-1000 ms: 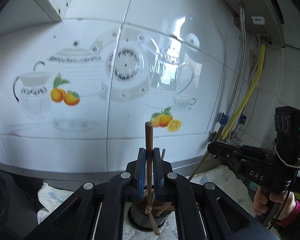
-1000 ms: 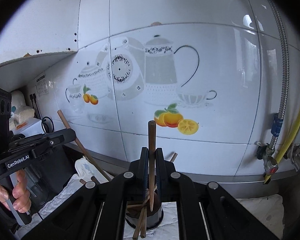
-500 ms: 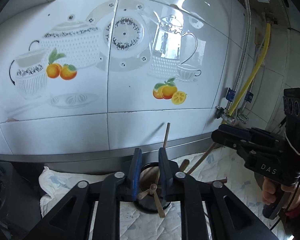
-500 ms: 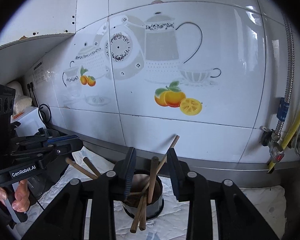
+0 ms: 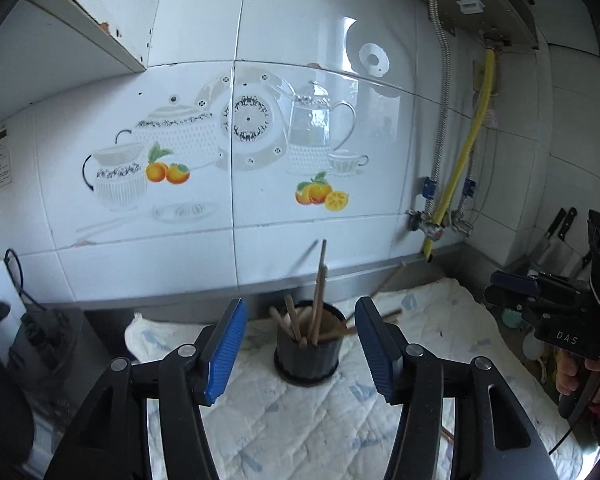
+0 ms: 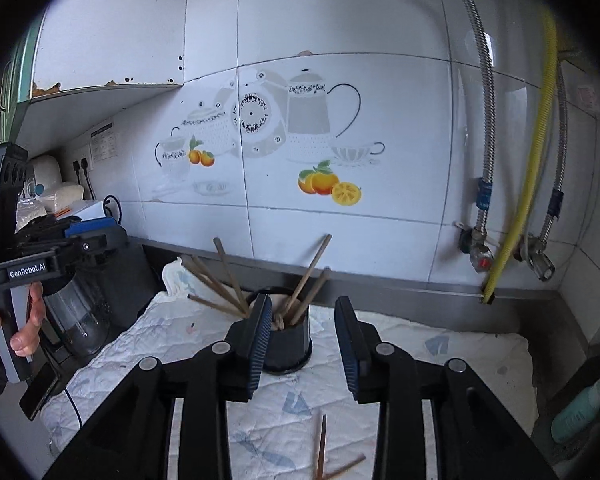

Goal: Organize utensils
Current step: 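Move both tools back to the two crossed wooden chopsticks on the cloth, then close the right tool on one chopstick while the left tool closes on the other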

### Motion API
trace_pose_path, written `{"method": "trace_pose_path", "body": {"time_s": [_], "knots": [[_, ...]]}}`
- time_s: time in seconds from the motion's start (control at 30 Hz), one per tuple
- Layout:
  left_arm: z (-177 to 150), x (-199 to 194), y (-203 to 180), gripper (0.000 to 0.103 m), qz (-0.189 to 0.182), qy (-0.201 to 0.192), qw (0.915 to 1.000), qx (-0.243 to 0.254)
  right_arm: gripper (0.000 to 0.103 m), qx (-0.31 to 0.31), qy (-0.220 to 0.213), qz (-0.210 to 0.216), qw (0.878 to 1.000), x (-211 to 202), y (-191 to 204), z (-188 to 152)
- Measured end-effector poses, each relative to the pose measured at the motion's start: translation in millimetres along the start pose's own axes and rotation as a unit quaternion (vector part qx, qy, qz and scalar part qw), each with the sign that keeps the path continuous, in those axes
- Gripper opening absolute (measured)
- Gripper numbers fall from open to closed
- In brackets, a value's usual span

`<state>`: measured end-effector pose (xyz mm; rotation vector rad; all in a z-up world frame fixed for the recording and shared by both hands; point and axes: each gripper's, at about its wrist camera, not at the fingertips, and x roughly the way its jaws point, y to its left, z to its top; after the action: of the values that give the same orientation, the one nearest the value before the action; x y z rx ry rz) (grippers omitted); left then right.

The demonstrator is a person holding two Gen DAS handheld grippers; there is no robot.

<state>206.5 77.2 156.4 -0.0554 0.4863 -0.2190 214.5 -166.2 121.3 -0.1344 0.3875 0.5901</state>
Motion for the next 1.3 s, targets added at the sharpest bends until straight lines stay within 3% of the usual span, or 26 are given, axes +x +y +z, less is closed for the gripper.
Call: {"method": "trace_pose_path", "body": {"time_s": [0.4, 0.67, 0.93, 1.3], "knots": [[-114.6, -48.0, -62.6, 0.06, -0.038, 0.057, 0.9967, 0.042, 0.036, 0.032, 0.042, -0.013, 0.998, -51.4, 0.7, -113.0], [-196.8, -37.9, -102.2, 0.06, -0.078, 0.118, 0.9883, 0.057, 0.036, 0.041, 0.082, -0.038, 0.995, -55.2, 7.2, -186.8], [-254.1, -11.3, -132.1, 0.06, -0.115, 0.164, 0.9787, 0.046, 0.036, 0.062, 0.094, -0.033, 0.993, -46.1, 9.4, -222.1], [-282.7, 34.7, -148.5, 0.06, -0.131, 0.188, 0.9727, 0.037, 0.033, 0.087, 0.107, -0.04, 0.99, -24.4, 5.4, -240.9]]}}
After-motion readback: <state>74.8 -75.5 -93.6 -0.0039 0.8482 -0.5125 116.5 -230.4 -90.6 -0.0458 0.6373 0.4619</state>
